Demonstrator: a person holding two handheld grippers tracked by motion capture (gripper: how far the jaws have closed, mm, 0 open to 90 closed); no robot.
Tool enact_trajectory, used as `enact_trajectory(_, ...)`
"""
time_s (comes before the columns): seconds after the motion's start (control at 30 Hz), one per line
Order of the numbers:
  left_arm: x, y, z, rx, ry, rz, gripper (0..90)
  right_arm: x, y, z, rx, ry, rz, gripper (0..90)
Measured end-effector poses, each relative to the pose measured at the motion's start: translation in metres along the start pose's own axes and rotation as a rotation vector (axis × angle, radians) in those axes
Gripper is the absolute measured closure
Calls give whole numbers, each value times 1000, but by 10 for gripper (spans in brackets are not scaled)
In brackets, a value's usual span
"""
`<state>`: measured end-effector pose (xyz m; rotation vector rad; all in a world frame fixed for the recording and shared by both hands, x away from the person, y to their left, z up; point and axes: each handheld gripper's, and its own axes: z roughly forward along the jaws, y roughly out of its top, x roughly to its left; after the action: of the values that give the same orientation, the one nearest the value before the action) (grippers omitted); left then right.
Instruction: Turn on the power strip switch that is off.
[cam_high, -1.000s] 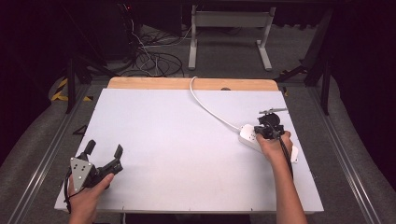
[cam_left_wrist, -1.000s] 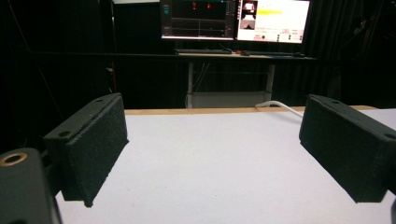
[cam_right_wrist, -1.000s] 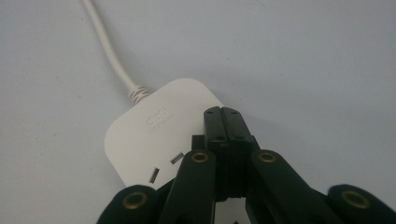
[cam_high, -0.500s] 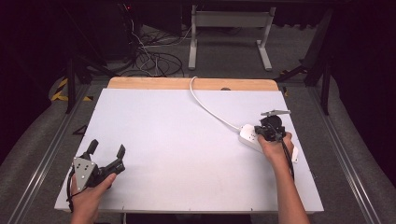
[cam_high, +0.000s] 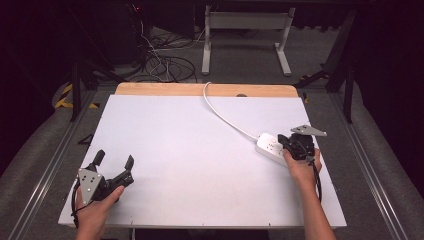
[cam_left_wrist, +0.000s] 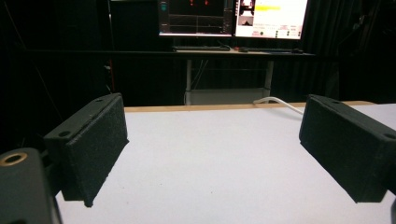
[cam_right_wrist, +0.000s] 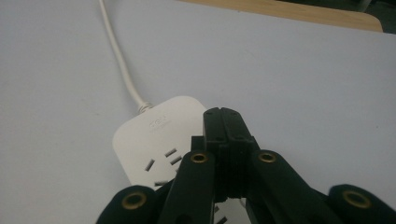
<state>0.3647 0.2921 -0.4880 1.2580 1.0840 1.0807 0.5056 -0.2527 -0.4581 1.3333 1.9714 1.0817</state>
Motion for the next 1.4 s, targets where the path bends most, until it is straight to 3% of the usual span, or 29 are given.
enact_trajectory(0.13, -1, 0, 1, 1, -3, 4, 85, -1, 0, -10, -36, 22, 11, 876)
enact_trajectory(0.33, 0, 0, 2, -2, -5, -6, 85, 5, -2, -22, -64, 28, -14, 858)
enact_trajectory(0.43, 0, 1, 2, -6, -5, -6, 85, 9, -4, -35, -114, 23, -33, 829)
enact_trajectory(0.5, 0, 1, 3, -4, -4, -9, 86, 10, -4, -38, -119, 24, -33, 821)
enact_trajectory(0.6, 0, 0, 3, -2, -7, -7, 86, 11, -9, -48, -155, 7, -33, 730)
enact_trajectory(0.87, -3, 0, 5, 2, -17, 1, 86, 14, -16, -54, -193, -25, -49, 616)
enact_trajectory(1.03, -2, 0, 5, 0, -16, -6, 86, 18, -17, -58, -253, -62, -64, 510)
enact_trajectory(1.23, -2, 0, 5, 3, -18, -1, 86, 22, -17, -61, -277, -60, -74, 481)
enact_trajectory(1.4, -4, -1, 6, 10, -24, 6, 86, 24, -20, -65, -315, -71, -68, 396)
